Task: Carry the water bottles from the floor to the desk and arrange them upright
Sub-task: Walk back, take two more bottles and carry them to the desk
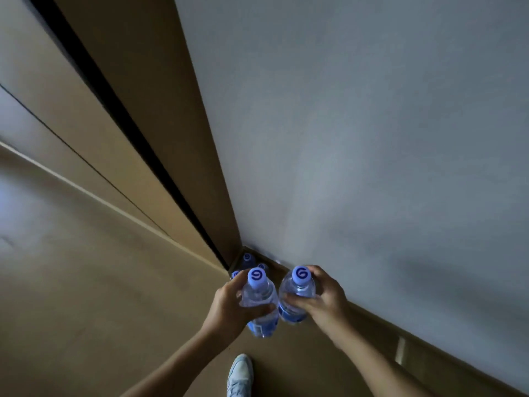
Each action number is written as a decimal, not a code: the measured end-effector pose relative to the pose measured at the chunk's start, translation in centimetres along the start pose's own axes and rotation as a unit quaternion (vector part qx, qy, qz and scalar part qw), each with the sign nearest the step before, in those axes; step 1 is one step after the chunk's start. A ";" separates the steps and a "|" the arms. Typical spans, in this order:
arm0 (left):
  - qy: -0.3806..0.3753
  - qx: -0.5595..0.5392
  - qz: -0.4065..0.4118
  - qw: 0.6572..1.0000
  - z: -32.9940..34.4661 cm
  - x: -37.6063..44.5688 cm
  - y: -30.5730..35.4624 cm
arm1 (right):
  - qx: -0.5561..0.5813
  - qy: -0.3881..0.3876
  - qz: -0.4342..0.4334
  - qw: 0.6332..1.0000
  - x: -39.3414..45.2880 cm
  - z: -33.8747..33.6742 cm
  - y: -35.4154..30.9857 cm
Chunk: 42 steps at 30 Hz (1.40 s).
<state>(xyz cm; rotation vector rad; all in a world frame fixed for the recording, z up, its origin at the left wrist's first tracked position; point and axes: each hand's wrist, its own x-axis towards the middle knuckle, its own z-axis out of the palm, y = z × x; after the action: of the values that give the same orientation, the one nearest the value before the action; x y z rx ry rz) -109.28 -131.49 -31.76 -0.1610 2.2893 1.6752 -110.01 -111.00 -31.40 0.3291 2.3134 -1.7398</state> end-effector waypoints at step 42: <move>0.450 -0.211 0.030 0.867 -69.0 -22.6 14.7 | 0.008 -0.486 -0.127 0.865 -4.9 57.4 -58.5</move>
<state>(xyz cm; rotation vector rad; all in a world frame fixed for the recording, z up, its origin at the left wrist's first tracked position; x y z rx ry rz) -103.64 -194.01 7.56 -1.2065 2.4155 2.4762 -120.95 -182.28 7.89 -0.7321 1.6056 -1.4840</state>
